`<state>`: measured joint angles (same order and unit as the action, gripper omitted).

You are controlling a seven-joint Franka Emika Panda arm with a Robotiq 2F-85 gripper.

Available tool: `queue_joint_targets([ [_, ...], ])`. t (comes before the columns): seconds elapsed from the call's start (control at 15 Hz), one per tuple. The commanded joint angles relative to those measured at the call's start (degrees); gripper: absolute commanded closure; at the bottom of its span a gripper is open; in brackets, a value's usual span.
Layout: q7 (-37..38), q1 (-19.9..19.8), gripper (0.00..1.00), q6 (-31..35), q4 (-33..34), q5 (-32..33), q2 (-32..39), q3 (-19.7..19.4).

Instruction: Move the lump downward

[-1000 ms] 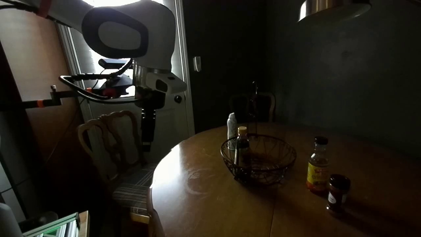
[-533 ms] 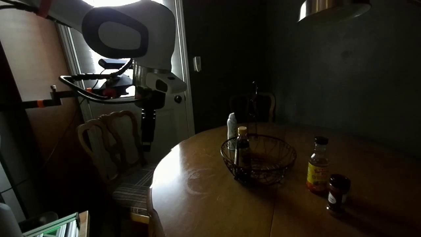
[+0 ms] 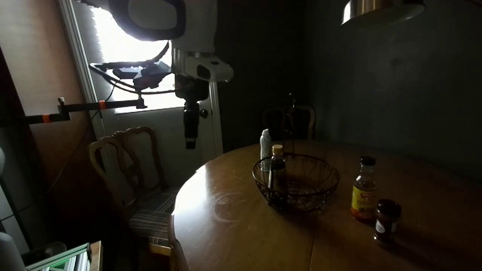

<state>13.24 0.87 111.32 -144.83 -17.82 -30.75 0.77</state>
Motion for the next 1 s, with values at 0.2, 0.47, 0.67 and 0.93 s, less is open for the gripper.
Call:
queue_joint_targets([
  [0.2,0.76,-3.13,0.0,11.61,14.16,-1.35,8.93,-1.97],
  [0.47,0.97,-4.2,0.0,17.32,19.2,-1.86,10.56,-3.77],
  [0.67,2.31,-5.27,0.0,19.96,22.07,-1.3,10.71,-4.8],
  [0.93,3.05,-5.84,0.0,19.17,23.18,-0.65,9.96,-5.22],
])
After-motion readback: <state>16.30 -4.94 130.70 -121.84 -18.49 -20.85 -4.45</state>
